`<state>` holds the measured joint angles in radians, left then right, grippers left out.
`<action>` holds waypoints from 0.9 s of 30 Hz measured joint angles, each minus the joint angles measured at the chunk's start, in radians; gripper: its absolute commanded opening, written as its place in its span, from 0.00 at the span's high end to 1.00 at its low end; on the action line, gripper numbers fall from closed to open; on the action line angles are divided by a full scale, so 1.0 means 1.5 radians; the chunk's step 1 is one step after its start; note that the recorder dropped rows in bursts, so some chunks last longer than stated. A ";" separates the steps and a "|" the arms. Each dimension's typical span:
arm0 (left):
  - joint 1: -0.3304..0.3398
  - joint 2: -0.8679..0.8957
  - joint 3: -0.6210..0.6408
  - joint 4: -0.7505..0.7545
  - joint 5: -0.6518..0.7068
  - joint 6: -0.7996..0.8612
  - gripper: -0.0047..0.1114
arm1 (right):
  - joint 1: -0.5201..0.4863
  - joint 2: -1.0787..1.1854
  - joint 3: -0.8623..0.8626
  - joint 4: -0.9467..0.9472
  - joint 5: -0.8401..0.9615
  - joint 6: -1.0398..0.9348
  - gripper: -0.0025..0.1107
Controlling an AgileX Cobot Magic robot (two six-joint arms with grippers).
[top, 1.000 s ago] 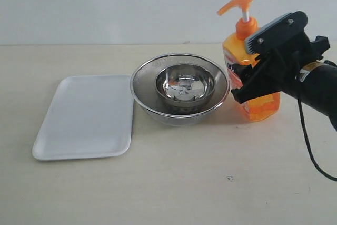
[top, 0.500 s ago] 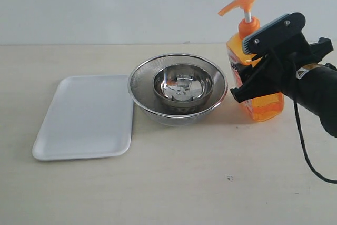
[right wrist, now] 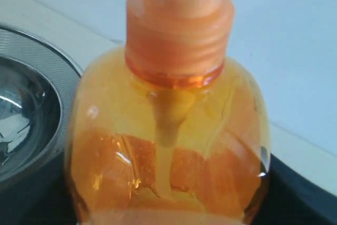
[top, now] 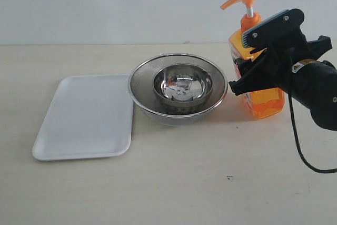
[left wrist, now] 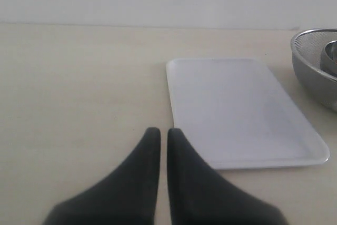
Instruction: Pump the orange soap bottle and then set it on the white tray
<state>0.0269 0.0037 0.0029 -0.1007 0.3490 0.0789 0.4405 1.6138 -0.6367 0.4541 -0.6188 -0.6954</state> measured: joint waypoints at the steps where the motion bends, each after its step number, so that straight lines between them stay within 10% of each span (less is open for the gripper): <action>1: 0.000 0.000 0.000 0.000 0.000 0.000 0.92 | 0.000 0.000 0.000 0.000 0.000 0.000 0.98; 27: 0.000 0.000 0.000 0.053 -0.024 0.047 0.92 | 0.000 0.000 0.000 -0.010 0.002 -0.019 0.98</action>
<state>0.0269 0.0037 0.0029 -0.0219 0.3132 0.1490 0.4405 1.6138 -0.6367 0.4392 -0.6152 -0.7233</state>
